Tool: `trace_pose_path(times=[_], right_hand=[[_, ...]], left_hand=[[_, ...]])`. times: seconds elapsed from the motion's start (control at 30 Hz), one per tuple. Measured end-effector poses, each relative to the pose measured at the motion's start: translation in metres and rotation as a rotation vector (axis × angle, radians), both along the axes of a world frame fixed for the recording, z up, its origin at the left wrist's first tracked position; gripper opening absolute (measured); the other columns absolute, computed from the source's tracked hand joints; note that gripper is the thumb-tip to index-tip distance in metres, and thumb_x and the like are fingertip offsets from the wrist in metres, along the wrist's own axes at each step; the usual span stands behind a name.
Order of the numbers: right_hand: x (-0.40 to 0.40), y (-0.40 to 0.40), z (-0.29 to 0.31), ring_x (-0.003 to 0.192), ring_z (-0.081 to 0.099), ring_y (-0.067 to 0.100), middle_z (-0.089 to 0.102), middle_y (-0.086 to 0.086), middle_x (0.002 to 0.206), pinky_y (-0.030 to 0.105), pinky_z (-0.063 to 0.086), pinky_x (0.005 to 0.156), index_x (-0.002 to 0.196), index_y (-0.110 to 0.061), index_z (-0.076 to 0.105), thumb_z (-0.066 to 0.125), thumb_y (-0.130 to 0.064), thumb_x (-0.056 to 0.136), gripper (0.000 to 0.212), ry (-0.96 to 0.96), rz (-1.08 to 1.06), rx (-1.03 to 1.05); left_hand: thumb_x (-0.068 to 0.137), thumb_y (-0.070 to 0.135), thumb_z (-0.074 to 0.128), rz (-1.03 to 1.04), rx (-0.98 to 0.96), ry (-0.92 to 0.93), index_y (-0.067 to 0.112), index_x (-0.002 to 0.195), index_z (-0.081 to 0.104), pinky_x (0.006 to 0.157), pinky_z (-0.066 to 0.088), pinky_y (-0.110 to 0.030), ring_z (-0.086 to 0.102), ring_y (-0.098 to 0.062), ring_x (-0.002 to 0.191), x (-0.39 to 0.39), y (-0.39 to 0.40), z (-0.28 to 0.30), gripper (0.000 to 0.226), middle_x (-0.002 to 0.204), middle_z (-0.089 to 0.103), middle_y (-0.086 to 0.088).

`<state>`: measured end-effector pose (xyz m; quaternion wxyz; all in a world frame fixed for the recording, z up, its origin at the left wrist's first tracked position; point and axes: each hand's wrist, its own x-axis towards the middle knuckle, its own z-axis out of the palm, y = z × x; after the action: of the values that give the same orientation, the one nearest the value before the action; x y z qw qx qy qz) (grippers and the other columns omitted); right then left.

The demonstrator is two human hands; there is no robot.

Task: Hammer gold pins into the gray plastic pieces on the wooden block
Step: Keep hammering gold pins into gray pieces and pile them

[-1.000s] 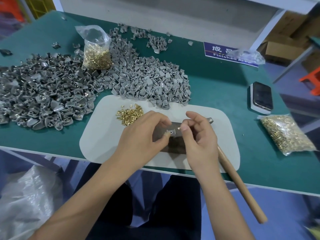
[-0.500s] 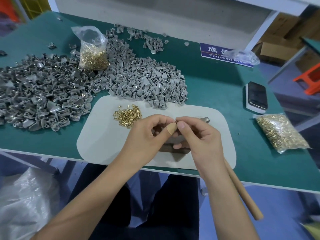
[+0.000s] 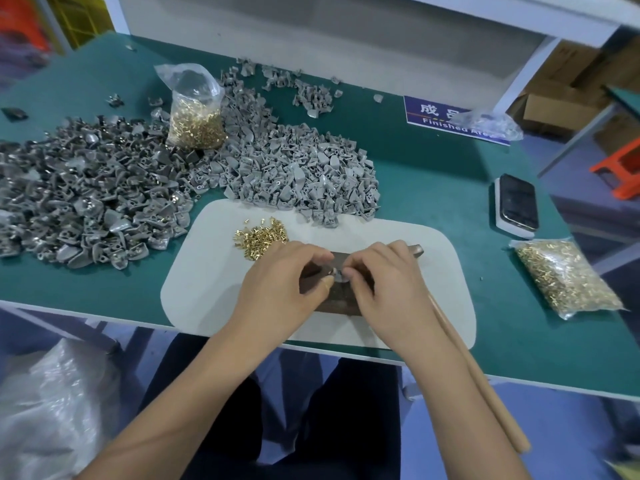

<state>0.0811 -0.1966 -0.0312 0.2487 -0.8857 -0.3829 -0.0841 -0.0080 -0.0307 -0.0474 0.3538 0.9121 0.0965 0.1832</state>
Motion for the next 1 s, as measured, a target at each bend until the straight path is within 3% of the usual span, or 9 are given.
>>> trace_pose_path(times=[0.1,0.33,0.43,0.53,0.6,0.7,0.83,0.9,1.0], right_hand=[[-0.004,0.005,0.011,0.092,0.047,0.024,0.063,-0.007,0.089,0.045,0.044,0.082,0.091,-0.021,0.069,0.067,-0.023,0.093,0.003,-0.028,0.006,-0.109],[-0.005,0.014,0.031,0.098,0.054,0.032,0.067,0.003,0.091,0.043,0.043,0.086,0.095,-0.016,0.073,0.065,-0.024,0.095,0.011,-0.136,0.062,-0.363],[-0.009,0.019,0.038,0.096,0.058,0.03,0.065,0.003,0.09,0.04,0.045,0.083,0.092,-0.016,0.071,0.063,-0.018,0.093,0.009,-0.282,0.1,-0.509],[-0.016,0.028,0.05,0.09,0.061,0.028,0.064,0.003,0.082,0.036,0.047,0.078,0.083,-0.015,0.068,0.032,-0.006,0.085,0.037,-0.406,0.13,-0.648],[-0.019,0.033,0.059,0.096,0.06,0.029,0.064,0.005,0.087,0.036,0.045,0.081,0.088,-0.014,0.067,0.017,-0.005,0.081,0.051,-0.444,0.147,-0.719],[-0.015,0.036,0.058,0.117,0.044,0.033,0.058,0.009,0.11,0.039,0.034,0.094,0.108,-0.01,0.056,0.02,-0.003,0.089,0.042,-0.332,0.18,-0.776],[-0.019,0.039,0.062,0.119,0.044,0.033,0.059,0.01,0.111,0.039,0.034,0.094,0.111,-0.009,0.056,0.01,-0.006,0.081,0.055,-0.337,0.179,-0.809],[-0.019,0.038,0.059,0.118,0.046,0.032,0.06,0.008,0.109,0.038,0.036,0.092,0.109,-0.01,0.058,0.016,-0.005,0.084,0.049,-0.346,0.184,-0.819],[-0.008,0.035,0.056,0.117,0.044,0.029,0.061,0.004,0.11,0.036,0.034,0.093,0.108,-0.015,0.059,0.046,-0.01,0.094,0.019,-0.255,0.186,-0.771]], left_hand=[[0.086,0.031,0.073,-0.007,0.023,0.024,0.036,0.102,0.073,0.08,0.048,-0.032,0.049,-0.009,0.1,0.005,-0.001,0.005,0.017,0.097,0.064,0.018],[0.081,0.043,0.081,0.059,-0.031,0.08,0.044,0.089,0.076,0.073,0.045,-0.03,0.047,-0.003,0.102,0.01,0.005,0.003,0.01,0.093,0.062,0.023],[0.08,0.047,0.081,0.061,-0.065,0.08,0.044,0.086,0.076,0.073,0.047,-0.031,0.047,-0.003,0.101,0.01,0.006,0.002,0.009,0.092,0.062,0.024],[0.08,0.045,0.08,0.056,-0.081,0.084,0.043,0.086,0.077,0.076,0.049,-0.035,0.048,-0.005,0.102,0.01,0.007,0.002,0.007,0.093,0.062,0.023],[0.079,0.045,0.08,0.051,-0.093,0.086,0.042,0.085,0.077,0.078,0.05,-0.036,0.049,-0.005,0.103,0.01,0.008,0.002,0.007,0.094,0.063,0.022],[0.08,0.042,0.081,0.05,-0.101,0.082,0.042,0.085,0.078,0.078,0.05,-0.037,0.049,-0.007,0.104,0.009,0.008,0.003,0.006,0.095,0.064,0.021],[0.082,0.039,0.079,0.036,-0.084,0.067,0.038,0.089,0.079,0.078,0.048,-0.035,0.049,-0.01,0.106,0.009,0.008,0.001,0.007,0.096,0.064,0.019],[0.084,0.037,0.078,0.01,-0.063,0.04,0.035,0.094,0.079,0.079,0.049,-0.037,0.05,-0.012,0.105,0.008,0.009,0.0,0.01,0.097,0.064,0.018],[0.085,0.038,0.077,-0.001,-0.028,-0.033,0.037,0.1,0.076,0.075,0.051,-0.038,0.05,-0.013,0.099,0.007,0.007,-0.001,0.016,0.095,0.066,0.018]])
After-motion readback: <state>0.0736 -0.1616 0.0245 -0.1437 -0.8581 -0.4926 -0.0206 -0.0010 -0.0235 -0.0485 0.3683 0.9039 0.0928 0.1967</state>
